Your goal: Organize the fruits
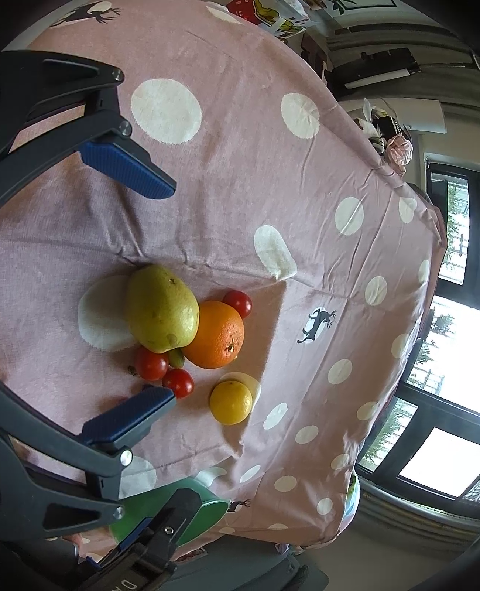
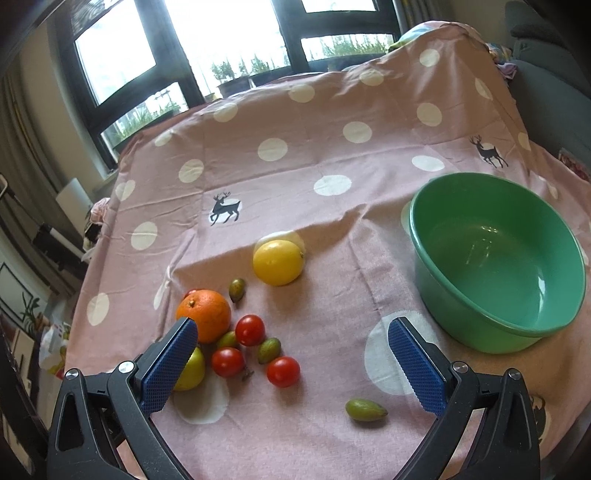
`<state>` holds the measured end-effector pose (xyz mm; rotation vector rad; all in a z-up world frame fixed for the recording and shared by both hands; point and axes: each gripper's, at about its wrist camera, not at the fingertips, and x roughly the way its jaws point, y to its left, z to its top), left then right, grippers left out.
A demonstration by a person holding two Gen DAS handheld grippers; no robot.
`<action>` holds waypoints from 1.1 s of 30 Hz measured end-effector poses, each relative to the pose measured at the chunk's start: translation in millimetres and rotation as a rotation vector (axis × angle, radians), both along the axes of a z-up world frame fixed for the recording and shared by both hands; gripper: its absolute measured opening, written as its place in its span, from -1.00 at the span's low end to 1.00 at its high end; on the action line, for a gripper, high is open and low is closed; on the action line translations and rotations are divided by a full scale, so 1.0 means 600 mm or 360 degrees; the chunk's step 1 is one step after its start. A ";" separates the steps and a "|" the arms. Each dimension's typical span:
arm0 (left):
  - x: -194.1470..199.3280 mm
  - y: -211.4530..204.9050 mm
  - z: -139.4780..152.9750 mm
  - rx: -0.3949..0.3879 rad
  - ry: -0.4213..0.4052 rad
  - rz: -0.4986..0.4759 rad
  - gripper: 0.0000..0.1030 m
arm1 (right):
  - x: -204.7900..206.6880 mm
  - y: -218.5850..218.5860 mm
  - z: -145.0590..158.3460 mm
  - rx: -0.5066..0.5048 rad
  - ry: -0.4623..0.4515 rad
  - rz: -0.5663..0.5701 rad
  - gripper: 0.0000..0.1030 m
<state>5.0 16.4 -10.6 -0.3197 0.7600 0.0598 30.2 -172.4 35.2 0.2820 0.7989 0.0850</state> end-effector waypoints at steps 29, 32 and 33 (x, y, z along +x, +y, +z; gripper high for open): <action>0.003 -0.007 -0.003 -0.0156 0.0041 -0.0074 0.54 | 0.002 -0.008 -0.010 0.0052 0.0044 -0.0007 0.33; 0.003 -0.006 -0.002 -0.0171 0.0041 -0.0075 0.54 | 0.003 -0.006 -0.011 0.0067 0.0049 0.0003 0.33; 0.001 -0.005 -0.001 -0.0179 0.0034 -0.0071 0.54 | 0.003 -0.005 -0.011 0.0070 0.0049 0.0005 0.33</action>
